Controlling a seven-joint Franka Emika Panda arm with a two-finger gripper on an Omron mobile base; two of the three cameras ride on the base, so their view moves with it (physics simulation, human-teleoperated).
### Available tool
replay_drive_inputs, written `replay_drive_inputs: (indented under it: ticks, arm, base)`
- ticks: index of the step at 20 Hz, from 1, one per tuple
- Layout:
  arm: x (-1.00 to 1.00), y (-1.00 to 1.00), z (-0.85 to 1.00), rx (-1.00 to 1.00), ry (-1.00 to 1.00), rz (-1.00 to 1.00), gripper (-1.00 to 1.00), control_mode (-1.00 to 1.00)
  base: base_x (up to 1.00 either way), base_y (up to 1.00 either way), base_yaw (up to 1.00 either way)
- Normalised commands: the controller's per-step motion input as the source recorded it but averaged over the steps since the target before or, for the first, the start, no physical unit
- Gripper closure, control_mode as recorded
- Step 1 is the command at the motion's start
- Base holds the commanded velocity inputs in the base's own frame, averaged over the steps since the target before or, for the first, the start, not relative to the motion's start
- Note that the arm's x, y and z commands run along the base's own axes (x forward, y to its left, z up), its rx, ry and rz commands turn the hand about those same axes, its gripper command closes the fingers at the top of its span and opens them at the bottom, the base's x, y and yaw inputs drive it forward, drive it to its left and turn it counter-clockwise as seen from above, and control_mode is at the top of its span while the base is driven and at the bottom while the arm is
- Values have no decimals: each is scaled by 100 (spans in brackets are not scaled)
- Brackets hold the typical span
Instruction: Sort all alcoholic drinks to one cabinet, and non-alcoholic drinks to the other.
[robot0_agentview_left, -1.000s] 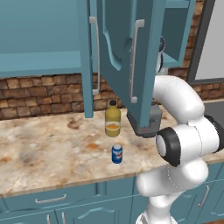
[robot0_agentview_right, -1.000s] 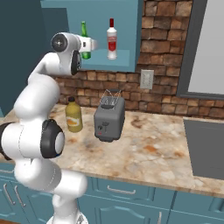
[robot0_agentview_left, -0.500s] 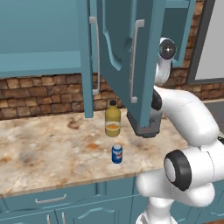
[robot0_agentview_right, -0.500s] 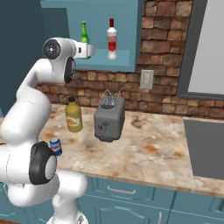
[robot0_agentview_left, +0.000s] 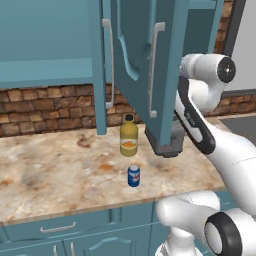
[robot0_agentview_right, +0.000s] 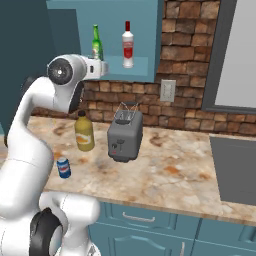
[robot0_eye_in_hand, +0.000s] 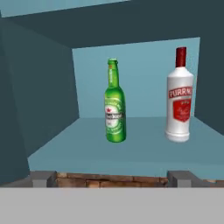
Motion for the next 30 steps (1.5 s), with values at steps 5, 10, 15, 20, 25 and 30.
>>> replay_drive_inputs:
  ticks: [5, 10, 15, 20, 25, 30]
  arm:
    - [-97, -20, -14, 0, 0, 23, -100, -100]
    - [-99, -16, -33, 0, 0, 36, -100, -100]
    - [-77, 0, -57, 0, 5, 50, -100, -100]
    - [-15, 11, -81, -6, 16, 58, -100, -100]
    - [15, 42, -72, -7, 21, 47, -100, -100]
    - [4, 41, -79, -5, 15, 34, -100, -100]
  base:
    - [0, 0, 0]
    - [0, 0, 0]
    - [0, 0, 0]
    - [0, 0, 0]
    - [0, 0, 0]
    - [0, 0, 0]
